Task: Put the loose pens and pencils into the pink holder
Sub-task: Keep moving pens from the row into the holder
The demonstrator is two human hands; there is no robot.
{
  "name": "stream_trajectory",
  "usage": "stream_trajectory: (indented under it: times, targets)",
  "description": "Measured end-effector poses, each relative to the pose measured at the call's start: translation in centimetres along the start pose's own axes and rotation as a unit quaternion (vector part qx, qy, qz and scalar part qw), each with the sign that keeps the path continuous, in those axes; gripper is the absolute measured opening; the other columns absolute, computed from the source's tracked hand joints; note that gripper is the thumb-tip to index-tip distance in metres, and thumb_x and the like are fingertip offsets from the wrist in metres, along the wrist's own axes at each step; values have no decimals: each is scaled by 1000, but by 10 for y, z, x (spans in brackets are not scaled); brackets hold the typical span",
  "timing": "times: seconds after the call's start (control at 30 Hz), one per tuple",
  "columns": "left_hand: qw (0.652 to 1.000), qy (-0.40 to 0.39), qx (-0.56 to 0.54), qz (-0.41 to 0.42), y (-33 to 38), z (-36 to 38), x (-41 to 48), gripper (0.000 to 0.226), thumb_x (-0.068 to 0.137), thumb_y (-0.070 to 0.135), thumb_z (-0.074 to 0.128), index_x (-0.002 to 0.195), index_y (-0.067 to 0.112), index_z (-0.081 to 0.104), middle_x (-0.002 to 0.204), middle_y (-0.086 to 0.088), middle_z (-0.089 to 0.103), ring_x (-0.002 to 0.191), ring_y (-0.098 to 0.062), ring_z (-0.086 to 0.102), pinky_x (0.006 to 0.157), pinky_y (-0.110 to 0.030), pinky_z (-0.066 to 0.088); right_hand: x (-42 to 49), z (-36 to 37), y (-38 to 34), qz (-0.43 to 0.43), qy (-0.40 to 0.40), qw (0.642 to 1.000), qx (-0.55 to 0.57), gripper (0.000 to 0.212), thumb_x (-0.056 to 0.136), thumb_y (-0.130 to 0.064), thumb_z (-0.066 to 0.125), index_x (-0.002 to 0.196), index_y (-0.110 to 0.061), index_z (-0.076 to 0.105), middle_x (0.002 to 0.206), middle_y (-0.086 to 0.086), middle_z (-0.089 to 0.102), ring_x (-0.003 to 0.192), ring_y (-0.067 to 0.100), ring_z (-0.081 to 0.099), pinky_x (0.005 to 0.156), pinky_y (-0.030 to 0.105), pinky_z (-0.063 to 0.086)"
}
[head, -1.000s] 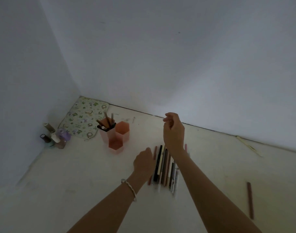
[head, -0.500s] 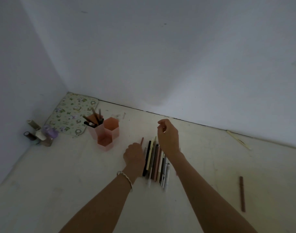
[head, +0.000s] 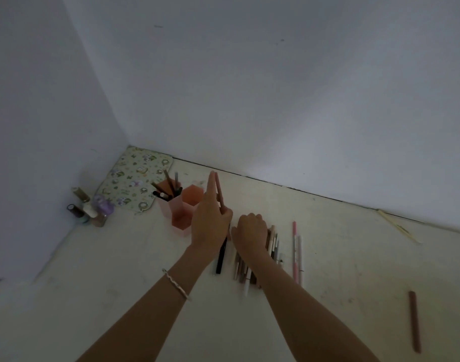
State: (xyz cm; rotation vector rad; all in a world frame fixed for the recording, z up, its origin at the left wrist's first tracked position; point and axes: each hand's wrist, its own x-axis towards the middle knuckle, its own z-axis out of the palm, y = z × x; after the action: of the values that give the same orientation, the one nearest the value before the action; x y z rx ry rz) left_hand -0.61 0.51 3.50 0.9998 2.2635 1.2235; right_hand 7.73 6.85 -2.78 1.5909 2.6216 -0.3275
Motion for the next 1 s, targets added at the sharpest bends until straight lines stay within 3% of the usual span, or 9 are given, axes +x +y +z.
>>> stream_trajectory:
  times: [0.1,0.27,0.33,0.4,0.57,0.67,0.8,0.9,1.0]
  targets:
    - [1000,0,-5,6,1,-4,-1,107,83,4,67,153,43,-5,80,7,57,63,-13,65,55,-32,59,3,6,-11,11,5,1000,-4,10,94,-22,50,91,-14,55,91,5,67,90,22,57,75,32,40]
    - [998,22,-51,15,7,-15,1,90,85,7,63,153,37,13,82,12,54,63,-7,64,55,-28,60,4,8,-17,22,1,996,90,20,92,-15,49,111,-11,45,88,9,66,89,27,60,80,41,52]
    - [993,67,-77,60,13,-27,6,80,88,9,60,152,33,20,83,17,53,64,-2,62,55,-18,57,8,-1,-18,30,32,980,196,25,87,-7,50,111,-9,44,80,9,63,78,27,60,67,42,54]
    - [979,144,-98,104,17,-49,17,69,92,17,55,151,31,24,85,17,58,68,2,64,55,-12,54,16,-18,-16,42,86,954,285,33,85,-6,51,117,-11,44,78,7,59,69,24,58,56,34,47]
    - [944,308,-60,99,2,-104,52,62,96,26,52,149,38,21,96,9,65,66,7,64,58,-7,50,31,-64,-21,15,192,880,435,45,92,-11,47,132,-28,38,90,-1,57,66,11,55,56,19,41]
    - [951,298,34,74,-17,-110,55,58,97,26,53,148,30,27,101,5,69,75,-2,61,68,-22,50,32,-82,-33,-19,227,843,487,42,94,-11,48,129,-31,37,78,-3,53,59,6,51,53,17,44]
    - [955,242,144,94,-45,-104,50,41,97,18,53,138,14,51,117,-9,67,108,-27,61,93,-42,47,27,-98,-59,-72,261,804,530,39,96,-10,49,128,-27,36,78,-2,56,62,6,54,56,15,47]
    - [941,298,142,79,-49,-110,47,35,97,10,51,131,8,58,121,-12,64,114,-31,55,99,-42,41,19,-109,-86,-138,275,777,549,36,96,-12,50,126,-27,36,83,-5,59,72,8,60,66,18,52]
    - [944,315,86,50,-44,-121,46,35,96,8,45,129,12,57,115,-6,65,108,-23,54,96,-36,41,13,-107,-114,-188,253,789,528,34,97,-15,51,126,-26,36,86,-9,59,77,7,62,73,23,55]
